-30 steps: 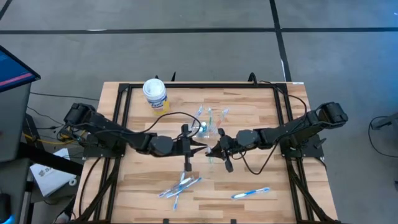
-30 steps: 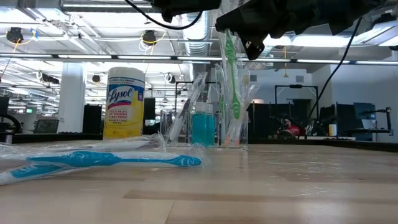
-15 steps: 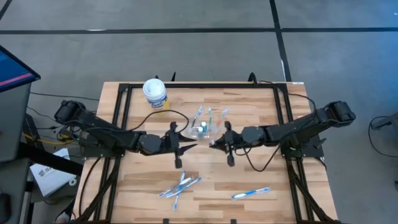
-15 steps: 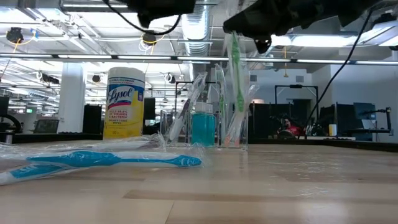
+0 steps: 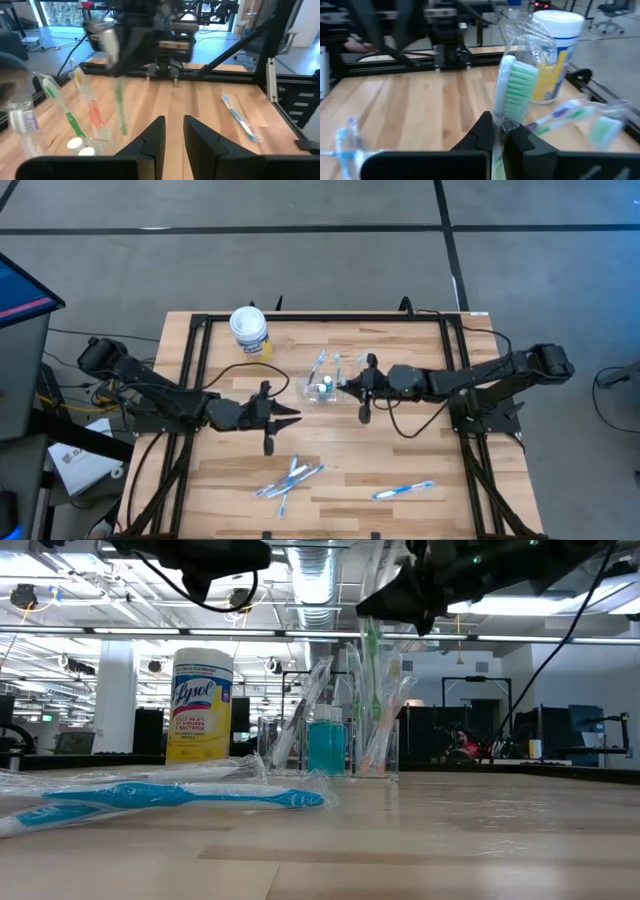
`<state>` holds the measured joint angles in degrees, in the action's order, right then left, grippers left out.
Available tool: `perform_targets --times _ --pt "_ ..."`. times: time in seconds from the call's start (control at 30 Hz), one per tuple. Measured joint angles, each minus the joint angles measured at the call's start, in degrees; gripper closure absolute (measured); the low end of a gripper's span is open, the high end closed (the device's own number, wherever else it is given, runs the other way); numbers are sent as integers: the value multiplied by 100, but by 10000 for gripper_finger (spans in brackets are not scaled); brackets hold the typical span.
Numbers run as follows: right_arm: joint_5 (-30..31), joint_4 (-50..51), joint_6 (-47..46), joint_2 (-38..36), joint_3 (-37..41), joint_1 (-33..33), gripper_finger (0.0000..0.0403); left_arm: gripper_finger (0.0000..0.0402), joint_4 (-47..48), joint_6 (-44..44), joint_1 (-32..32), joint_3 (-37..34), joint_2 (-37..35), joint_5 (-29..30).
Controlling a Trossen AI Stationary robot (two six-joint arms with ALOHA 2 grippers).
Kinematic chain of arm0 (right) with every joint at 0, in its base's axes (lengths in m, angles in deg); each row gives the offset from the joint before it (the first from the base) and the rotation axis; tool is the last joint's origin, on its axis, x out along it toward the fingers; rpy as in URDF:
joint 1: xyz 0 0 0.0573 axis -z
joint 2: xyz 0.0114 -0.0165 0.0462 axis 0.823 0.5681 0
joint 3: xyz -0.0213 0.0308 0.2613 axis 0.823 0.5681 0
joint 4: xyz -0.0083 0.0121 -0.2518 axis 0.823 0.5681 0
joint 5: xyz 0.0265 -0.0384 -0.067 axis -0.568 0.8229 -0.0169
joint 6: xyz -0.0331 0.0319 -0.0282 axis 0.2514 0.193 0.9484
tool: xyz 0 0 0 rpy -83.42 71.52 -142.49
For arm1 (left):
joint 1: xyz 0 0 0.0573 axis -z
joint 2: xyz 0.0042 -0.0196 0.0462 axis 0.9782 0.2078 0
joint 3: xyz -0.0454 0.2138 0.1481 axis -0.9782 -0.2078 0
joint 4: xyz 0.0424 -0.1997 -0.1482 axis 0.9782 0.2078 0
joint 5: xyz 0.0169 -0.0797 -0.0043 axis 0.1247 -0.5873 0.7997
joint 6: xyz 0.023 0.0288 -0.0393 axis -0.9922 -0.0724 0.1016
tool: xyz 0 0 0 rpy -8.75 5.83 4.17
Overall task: Pick & Place toothbrushing station
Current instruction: Put the green toothbrush into the transparent organizer
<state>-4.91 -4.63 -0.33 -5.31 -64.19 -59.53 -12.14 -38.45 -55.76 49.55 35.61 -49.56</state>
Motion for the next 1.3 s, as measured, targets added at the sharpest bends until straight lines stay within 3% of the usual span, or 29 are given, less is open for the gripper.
perform_targets --times 0.6,1.3 --pt "-278 72 138 -430 -4 707 395 344 4 12 143 -40 14 17" --pt "-306 -156 37 93 -13 793 396 344 7 13 143 -40 16 13"
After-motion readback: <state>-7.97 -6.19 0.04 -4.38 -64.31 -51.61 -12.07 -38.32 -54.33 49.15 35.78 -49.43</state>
